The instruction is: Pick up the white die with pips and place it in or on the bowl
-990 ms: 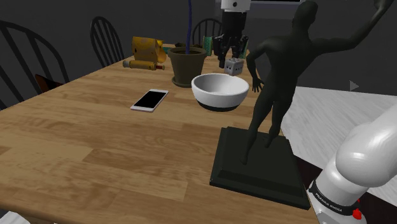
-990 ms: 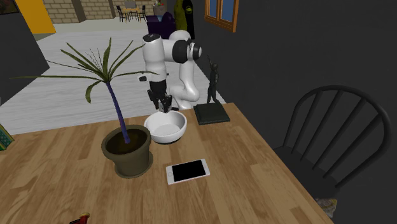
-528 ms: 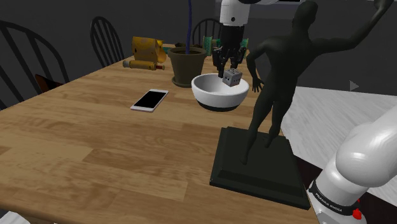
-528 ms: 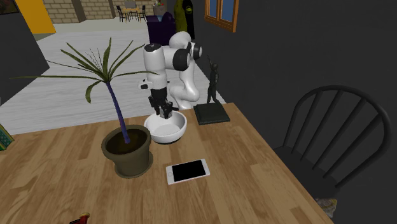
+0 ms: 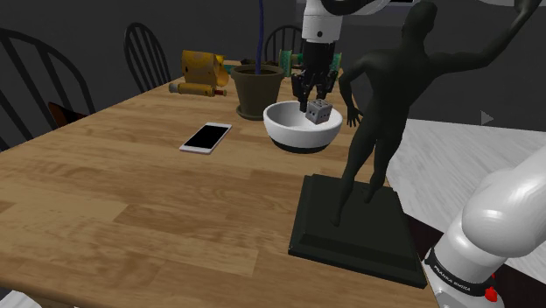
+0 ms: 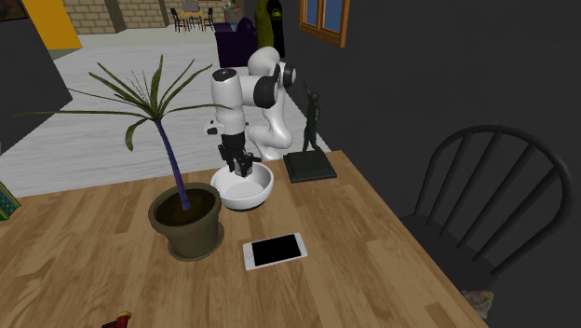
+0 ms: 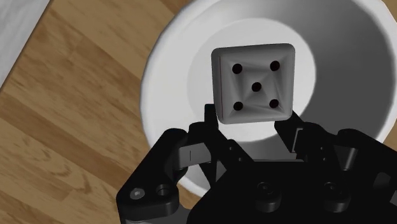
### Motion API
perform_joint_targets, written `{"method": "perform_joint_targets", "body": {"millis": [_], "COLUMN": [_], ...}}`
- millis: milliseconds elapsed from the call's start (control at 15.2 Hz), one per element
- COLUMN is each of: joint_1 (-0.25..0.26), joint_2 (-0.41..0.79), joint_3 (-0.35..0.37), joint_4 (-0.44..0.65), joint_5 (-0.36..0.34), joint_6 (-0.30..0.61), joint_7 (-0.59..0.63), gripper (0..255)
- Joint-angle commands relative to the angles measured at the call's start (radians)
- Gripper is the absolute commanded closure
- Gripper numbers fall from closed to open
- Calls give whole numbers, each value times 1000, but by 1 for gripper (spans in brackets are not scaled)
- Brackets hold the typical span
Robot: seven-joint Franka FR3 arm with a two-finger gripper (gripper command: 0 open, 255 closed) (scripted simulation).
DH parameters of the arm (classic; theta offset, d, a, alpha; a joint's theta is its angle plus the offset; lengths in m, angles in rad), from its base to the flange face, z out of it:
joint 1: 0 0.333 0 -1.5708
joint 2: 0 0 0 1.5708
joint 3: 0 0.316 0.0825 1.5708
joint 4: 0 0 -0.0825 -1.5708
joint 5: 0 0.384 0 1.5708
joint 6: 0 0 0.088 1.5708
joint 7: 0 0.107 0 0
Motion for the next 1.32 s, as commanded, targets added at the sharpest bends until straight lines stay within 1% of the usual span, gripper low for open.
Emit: {"method": "perform_joint_targets", "body": {"millis": [0,66,132,462,726,1254], "joint_1": [0,0,0,0,-3,-3], "joint_2": [0,0,0,0,28,28], "joint_3": [0,0,0,0,-1,-1], "joint_4": [0,0,0,0,156,156], "joint_5": [0,0,0,0,-7,-7], "joint_6": [0,0,0,0,-128,-128], "joint_7": [0,0,0,0,5,5], "gripper": [255,255,0,0,0,0]}}
